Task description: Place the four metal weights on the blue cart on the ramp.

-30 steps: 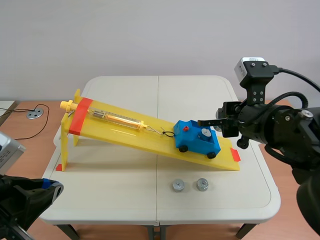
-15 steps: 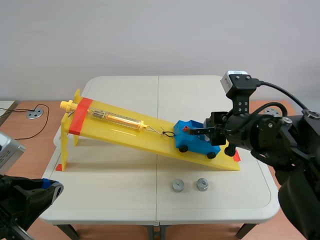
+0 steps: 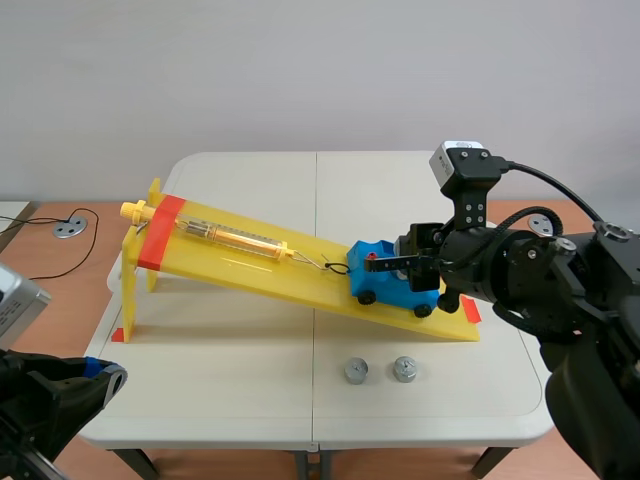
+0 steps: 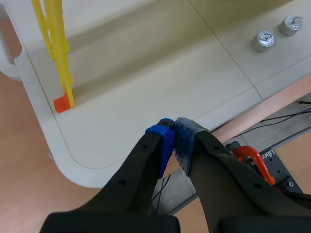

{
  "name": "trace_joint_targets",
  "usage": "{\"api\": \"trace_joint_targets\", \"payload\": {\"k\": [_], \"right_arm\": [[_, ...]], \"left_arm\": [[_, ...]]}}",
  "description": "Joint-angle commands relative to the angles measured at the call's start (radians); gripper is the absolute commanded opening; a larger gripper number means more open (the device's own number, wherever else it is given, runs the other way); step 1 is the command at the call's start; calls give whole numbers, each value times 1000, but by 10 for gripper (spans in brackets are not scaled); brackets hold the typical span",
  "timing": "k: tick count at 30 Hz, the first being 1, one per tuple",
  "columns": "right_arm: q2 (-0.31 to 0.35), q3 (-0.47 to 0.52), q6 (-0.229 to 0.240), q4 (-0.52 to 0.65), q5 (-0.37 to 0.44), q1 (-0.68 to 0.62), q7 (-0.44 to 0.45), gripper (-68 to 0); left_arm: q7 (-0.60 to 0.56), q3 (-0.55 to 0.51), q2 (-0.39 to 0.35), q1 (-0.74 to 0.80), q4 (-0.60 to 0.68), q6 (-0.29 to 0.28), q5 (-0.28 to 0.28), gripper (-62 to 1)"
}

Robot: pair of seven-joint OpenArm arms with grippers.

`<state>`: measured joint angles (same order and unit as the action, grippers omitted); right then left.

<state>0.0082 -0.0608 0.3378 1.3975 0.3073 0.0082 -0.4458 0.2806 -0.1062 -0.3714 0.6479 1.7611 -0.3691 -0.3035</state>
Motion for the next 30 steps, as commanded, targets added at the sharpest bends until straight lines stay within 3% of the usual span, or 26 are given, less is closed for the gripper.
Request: {"api": "trace_joint_targets", "payload": {"k": [1, 3, 8, 18, 23, 30], "right_arm": [[-3, -12, 41, 63, 81, 131, 180, -669], [-3, -12, 40, 63, 77, 131, 181, -666], [-3, -12, 40, 63, 63, 131, 183, -571], [8, 5, 50, 63, 83, 127, 148, -483], [53, 55, 106, 98, 150, 97, 123, -430], [166, 113, 180, 264, 203, -15, 74, -410]], "left_arm": [[-97, -14, -6, -19, 62, -20, -44, -573], [-97, -14, -6, -19, 62, -20, -44, -573], [-97, -14, -6, -19, 62, -20, -44, -573], [-97, -14, -6, -19, 62, -20, -44, -573], [-97, -14, -6, -19, 62, -20, -44, -573], [-97, -14, -6, -19, 62, -20, -44, -573]]}}
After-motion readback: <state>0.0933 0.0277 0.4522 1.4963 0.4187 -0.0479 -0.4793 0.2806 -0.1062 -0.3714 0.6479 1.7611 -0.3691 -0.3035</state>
